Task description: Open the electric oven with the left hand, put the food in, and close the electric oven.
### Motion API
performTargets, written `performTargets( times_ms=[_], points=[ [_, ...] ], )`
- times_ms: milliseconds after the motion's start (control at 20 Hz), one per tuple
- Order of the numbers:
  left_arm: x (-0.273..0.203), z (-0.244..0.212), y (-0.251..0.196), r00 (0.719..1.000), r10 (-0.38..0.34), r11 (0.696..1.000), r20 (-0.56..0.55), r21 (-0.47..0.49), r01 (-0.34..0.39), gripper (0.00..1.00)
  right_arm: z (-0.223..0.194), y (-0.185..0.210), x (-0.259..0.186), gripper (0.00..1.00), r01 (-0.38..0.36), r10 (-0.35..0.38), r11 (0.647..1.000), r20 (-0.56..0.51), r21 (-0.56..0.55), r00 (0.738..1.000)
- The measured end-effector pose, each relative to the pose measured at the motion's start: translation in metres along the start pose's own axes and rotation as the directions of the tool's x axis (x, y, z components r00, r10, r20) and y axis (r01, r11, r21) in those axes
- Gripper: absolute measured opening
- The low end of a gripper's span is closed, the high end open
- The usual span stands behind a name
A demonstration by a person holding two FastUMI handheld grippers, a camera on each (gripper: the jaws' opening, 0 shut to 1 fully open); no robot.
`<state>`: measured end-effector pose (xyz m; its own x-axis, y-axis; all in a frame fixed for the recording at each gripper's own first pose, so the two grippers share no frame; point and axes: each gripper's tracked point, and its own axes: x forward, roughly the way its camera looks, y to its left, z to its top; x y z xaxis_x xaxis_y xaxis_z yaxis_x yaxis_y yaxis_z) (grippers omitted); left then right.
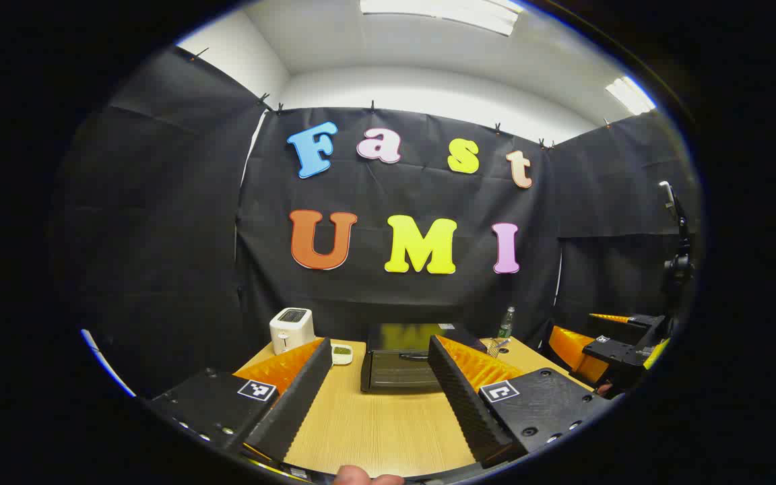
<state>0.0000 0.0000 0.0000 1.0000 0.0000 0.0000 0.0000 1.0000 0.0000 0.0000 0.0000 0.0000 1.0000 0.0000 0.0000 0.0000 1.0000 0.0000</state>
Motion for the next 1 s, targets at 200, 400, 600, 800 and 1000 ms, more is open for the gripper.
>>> performTargets(
  times_ms=[200, 400, 600, 800, 1000],
  points=[
    [-0.001, -0.001, 0.0, 1.0, -0.001, 1.0, -0.006, 0.0, 0.001, 0.94, 0.0, -0.001, -0.004, 0.99, -0.003, 0.003, 1.0, -0.005, -0.006, 1.0],
    [-0.002, -0.002, 0.001, 1.0, 0.01, 1.0, -0.005, -0.009, -0.01, 0.94, 0.002, -0.007, -0.008, 0.99, 0.003, -0.003, 1.0, -0.002, -0.015, 1.0],
    [-0.001, -0.002, -0.002, 1.0, 0.012, 1.0, 0.002, 0.002, -0.012, 0.94, -0.003, -0.014, -0.01, 0.99, 0.009, -0.009, 1.0, -0.018, -0.008, 1.0],
    [-0.003, -0.002, -0.011, 1.0, 0.002, 1.0, 0.003, 0.006, -0.002, 0.94, 0.0, -0.019, -0.01, 0.99, 0.009, -0.009, 1.0, -0.017, -0.003, 1.0],
    [-0.005, -0.006, -0.016, 1.0, -0.001, 1.0, -0.007, 0.007, 0.001, 0.94, -0.003, -0.022, -0.012, 0.99, 0.018, -0.018, 1.0, -0.023, 0.006, 1.0]
  ],
)
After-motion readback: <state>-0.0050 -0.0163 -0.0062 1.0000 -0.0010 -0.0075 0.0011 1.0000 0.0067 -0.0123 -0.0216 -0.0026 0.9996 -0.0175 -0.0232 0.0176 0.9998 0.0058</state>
